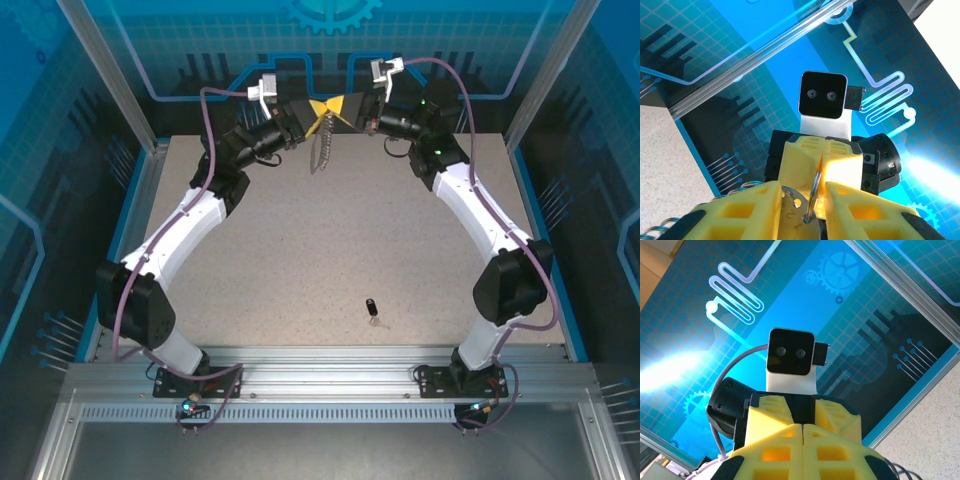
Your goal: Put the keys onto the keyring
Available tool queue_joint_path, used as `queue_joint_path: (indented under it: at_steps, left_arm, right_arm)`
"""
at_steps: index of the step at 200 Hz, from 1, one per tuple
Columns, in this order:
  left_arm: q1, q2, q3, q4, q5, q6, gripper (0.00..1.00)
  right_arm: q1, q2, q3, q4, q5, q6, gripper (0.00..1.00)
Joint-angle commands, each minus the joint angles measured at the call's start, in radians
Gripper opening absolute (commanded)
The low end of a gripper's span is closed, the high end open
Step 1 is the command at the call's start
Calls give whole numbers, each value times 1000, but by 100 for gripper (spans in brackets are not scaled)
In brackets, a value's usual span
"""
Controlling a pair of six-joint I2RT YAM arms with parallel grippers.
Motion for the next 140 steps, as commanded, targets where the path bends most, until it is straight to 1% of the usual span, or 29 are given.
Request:
queue_joint_path:
  at_steps: [1,17,34,56,63,69,79,89,105,116,122,140]
  left_arm:
    - [-13,12,46,46,-1,0,24]
    - [-14,13,46,50,-3,0,20]
    - [-16,17,51,56,0,0,11]
    - [-17,22,61,56,8,-3,5]
    - [-17,23,63,55,11,0,0]
    - [-17,21,66,50,14,4,0]
    - [-17,18,67,43,21,16,0]
    - [-17,11,66,27,27,39,0]
    - [-16,3,66,-4,47,79,0]
    - [-16,-1,67,-23,67,108,0]
    - [-15,-3,68,-40,81,127,0]
    - [-14,-13,70,-93,112,193,0]
  right_arm:
    - [12,4,38,27,-4,5,0]
    - [12,5,38,25,-7,6,0]
    - [11,6,38,18,-8,5,0]
    - [10,6,46,-1,-10,1,0]
    - [7,6,50,-16,-10,-4,0]
    - [5,3,51,-28,-7,-6,0]
    - [-9,-4,50,-44,-2,-7,10]
    - [-30,-20,37,-54,9,-7,17]
    - [-76,-62,3,-89,31,-23,34]
    - [-110,-96,-28,-107,43,-36,40]
    - [-125,-113,-41,-154,48,-48,43]
    - [-158,-158,-79,-207,54,-79,48]
